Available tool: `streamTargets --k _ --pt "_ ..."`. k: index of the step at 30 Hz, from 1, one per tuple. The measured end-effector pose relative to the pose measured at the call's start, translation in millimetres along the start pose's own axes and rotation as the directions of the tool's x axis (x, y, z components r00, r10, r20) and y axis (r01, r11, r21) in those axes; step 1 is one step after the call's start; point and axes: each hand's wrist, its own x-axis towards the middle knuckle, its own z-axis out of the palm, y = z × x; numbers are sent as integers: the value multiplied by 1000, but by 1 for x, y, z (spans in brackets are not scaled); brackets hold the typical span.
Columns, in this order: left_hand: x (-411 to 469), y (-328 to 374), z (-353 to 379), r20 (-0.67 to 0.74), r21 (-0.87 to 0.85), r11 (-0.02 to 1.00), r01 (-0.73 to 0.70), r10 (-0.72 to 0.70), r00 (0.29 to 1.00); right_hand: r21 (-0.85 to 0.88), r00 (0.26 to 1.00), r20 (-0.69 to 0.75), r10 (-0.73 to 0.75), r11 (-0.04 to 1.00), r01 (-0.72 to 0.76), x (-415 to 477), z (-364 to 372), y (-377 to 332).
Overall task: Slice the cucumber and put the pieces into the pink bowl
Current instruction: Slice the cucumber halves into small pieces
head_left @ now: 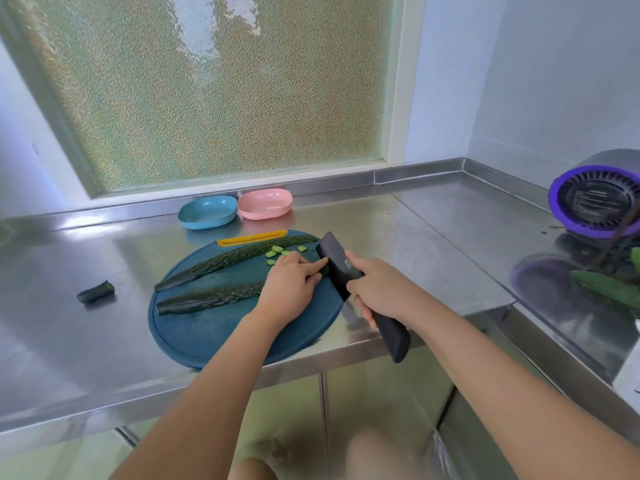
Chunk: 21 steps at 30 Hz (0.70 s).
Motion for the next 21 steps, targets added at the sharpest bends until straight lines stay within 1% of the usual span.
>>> streamTargets --k 13,21 --pt "0 -1 0 -18 8 1000 -21 21 1000 147 1000 1 -29 989 28 -6 -8 -4" --pt "0 -2 0 -7 16 1000 -10 10 1000 144 1000 26 -14 990 10 -7 -5 -4"
